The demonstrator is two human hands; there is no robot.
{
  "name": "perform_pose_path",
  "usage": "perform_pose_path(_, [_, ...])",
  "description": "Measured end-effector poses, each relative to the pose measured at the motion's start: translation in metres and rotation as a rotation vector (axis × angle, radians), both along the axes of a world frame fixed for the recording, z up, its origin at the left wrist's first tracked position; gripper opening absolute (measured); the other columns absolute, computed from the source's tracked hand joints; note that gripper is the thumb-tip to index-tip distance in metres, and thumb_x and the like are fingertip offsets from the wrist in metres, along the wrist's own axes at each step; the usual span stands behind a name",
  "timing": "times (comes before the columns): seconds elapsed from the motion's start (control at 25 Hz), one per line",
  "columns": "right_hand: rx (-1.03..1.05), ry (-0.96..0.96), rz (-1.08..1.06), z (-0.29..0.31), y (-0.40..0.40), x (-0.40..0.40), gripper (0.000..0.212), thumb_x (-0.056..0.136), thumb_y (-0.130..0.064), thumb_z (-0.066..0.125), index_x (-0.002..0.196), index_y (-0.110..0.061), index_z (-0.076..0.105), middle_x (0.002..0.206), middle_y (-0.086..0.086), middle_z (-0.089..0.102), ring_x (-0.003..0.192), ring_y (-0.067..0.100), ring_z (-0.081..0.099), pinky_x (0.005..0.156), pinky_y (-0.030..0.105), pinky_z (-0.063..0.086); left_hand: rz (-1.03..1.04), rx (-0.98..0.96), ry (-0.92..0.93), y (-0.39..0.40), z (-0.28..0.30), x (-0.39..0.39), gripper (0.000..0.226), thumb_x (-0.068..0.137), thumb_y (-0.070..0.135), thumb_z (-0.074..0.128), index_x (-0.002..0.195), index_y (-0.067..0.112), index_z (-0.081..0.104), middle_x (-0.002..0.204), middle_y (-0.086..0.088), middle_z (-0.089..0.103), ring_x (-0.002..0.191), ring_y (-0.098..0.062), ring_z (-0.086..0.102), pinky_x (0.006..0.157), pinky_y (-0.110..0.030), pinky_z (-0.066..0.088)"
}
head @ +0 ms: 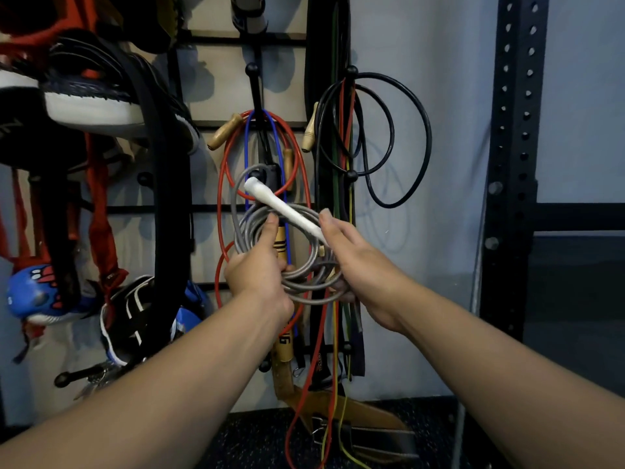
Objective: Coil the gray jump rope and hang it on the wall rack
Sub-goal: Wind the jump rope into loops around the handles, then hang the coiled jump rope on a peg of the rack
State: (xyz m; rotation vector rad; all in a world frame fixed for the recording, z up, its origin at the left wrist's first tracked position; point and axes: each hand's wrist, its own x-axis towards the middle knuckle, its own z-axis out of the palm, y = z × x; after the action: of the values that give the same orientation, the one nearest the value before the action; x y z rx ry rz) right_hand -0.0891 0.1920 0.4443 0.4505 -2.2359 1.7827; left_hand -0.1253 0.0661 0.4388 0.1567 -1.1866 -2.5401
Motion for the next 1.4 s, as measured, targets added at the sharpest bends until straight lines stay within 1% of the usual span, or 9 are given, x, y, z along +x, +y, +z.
perform_pose_path(0.24, [-0.087, 0.145, -0.159, -0.008, 0.004, -0.010, 0.043, 0.092, -0.057, 0.065, 0.111, -0.019, 0.074, 0.075, -0.007, 0.055, 0.064, 0.008, 0.048, 0.057, 0.019, 0.038, -0.234, 0.007, 0.036, 0.006, -0.019, 0.015, 0.038, 0.089, 0.050, 0.072, 0.099, 0.014, 0.067, 0.057, 0.008, 0.047, 0.055, -0.010, 0.050, 0.077, -0.036, 0.060])
perform_pose_path(0.44, [-0.187, 0.131, -0.094, -0.013, 0.014, -0.014, 0.039, 0.090, -0.049, 0.073, 0.106, -0.013, 0.075, 0.079, 0.006, 0.056, 0.073, 0.023, 0.052, 0.067, 0.032, 0.043, -0.273, -0.405, 0.072, -0.012, -0.034, 0.017, 0.048, 0.078, 0.056, 0.077, 0.097, 0.013, 0.069, 0.062, 0.006, 0.069, 0.067, -0.015, 0.068, 0.082, -0.038, 0.054])
perform_pose_path(0.6, [-0.089, 0.148, -0.019, -0.011, 0.019, -0.015, 0.034, 0.093, -0.044, 0.071, 0.106, -0.013, 0.075, 0.077, 0.007, 0.056, 0.068, 0.025, 0.051, 0.060, 0.031, 0.042, -0.398, -0.349, 0.145, -0.050, -0.016, 0.017, 0.094, 0.062, 0.033, 0.089, 0.146, 0.017, 0.052, 0.098, -0.007, 0.082, 0.081, -0.023, 0.080, 0.063, -0.037, 0.063])
perform_pose_path(0.76, [0.124, 0.155, 0.036, 0.005, 0.028, -0.014, 0.030, 0.093, -0.041, 0.071, 0.104, -0.013, 0.076, 0.063, -0.005, 0.057, 0.050, 0.005, 0.050, 0.047, 0.016, 0.038, -0.193, -0.803, 0.262, -0.097, 0.044, 0.016, 0.143, 0.023, 0.072, 0.092, 0.152, 0.041, 0.038, 0.146, -0.010, 0.060, 0.120, -0.036, 0.067, 0.078, -0.046, 0.060])
perform_pose_path(0.84, [0.265, 0.174, 0.055, 0.016, 0.025, -0.013, 0.030, 0.091, -0.041, 0.073, 0.103, -0.014, 0.076, 0.064, -0.007, 0.061, 0.051, 0.002, 0.052, 0.047, 0.014, 0.038, -0.188, -1.196, 0.332, -0.106, 0.079, 0.018, 0.133, 0.029, 0.084, 0.084, 0.148, 0.043, 0.044, 0.149, -0.002, 0.056, 0.131, -0.026, 0.057, 0.106, -0.052, 0.048])
perform_pose_path(0.96, [0.370, 0.201, 0.088, 0.035, 0.017, -0.009, 0.029, 0.090, -0.042, 0.075, 0.105, -0.018, 0.078, 0.076, -0.004, 0.073, 0.062, 0.001, 0.064, 0.056, 0.011, 0.047, -0.512, -1.681, 0.229, -0.085, 0.094, 0.024, 0.086, 0.065, 0.068, 0.083, 0.140, 0.035, 0.056, 0.139, 0.004, 0.062, 0.130, -0.017, 0.057, 0.114, -0.044, 0.042])
perform_pose_path(1.12, [0.360, 0.205, 0.098, 0.047, 0.018, -0.008, 0.027, 0.088, -0.037, 0.079, 0.105, -0.016, 0.080, 0.097, 0.010, 0.081, 0.084, 0.014, 0.077, 0.075, 0.021, 0.059, -0.740, -1.451, 0.208, -0.071, 0.068, 0.011, 0.038, 0.078, 0.025, 0.084, 0.111, 0.010, 0.074, 0.101, -0.010, 0.081, 0.088, -0.023, 0.077, 0.091, -0.040, 0.060])
perform_pose_path(1.28, [0.191, 0.133, 0.122, 0.056, 0.024, -0.021, 0.017, 0.092, -0.027, 0.076, 0.094, -0.010, 0.078, 0.059, -0.009, 0.070, 0.052, -0.006, 0.062, 0.052, 0.005, 0.044, -0.555, -1.316, 0.259, -0.073, 0.070, -0.002, 0.042, 0.082, 0.033, 0.082, 0.115, 0.007, 0.074, 0.087, -0.008, 0.072, 0.071, -0.018, 0.065, 0.070, -0.029, 0.056])
perform_pose_path(1.4, [0.019, 0.065, 0.117, 0.095, 0.024, -0.029, 0.012, 0.095, -0.021, 0.073, 0.087, -0.012, 0.072, 0.061, -0.007, 0.071, 0.044, -0.006, 0.059, 0.044, 0.005, 0.041, -0.442, -1.281, 0.313, -0.070, 0.109, -0.011, 0.044, 0.081, 0.043, 0.083, 0.111, 0.012, 0.076, 0.084, -0.016, 0.068, 0.075, -0.020, 0.060, 0.072, -0.034, 0.050])
